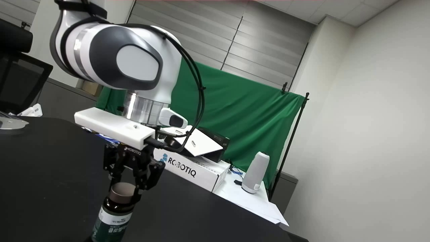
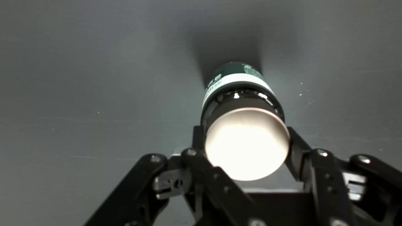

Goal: Move the bottle backwards then place it on top of the silver object

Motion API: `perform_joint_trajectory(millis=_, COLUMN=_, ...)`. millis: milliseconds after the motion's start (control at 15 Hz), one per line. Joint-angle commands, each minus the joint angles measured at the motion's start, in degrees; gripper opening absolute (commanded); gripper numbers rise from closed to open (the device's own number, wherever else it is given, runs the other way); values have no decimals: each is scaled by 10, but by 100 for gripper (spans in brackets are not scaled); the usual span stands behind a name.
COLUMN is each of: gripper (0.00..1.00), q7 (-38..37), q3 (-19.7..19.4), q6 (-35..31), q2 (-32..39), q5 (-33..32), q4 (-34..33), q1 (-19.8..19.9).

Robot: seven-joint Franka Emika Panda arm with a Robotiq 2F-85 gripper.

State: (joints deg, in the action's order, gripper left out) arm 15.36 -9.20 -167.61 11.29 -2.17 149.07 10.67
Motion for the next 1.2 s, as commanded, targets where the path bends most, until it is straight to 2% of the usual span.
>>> perform_joint_trajectory(millis=0, gripper=36, q7=-18, q3=21, q6=21, q2=-46, q5=6, q4=6, q1=-7)
perform_joint_trajectory(millis=667, gripper=36, q7=-65, q3=56, q6=94, q2=-175, q5=-11, q4=6, q1=-63)
perform_joint_trajectory(millis=1000, gripper=36, q7=-89, q3=81, q6=125, q2=-189, q5=-24, q4=-20, q1=-82)
perform_joint_trajectory(millis=1133, gripper=36, q7=-71, q3=88, q6=164, q2=-187, q5=0, q4=-37, q1=-100)
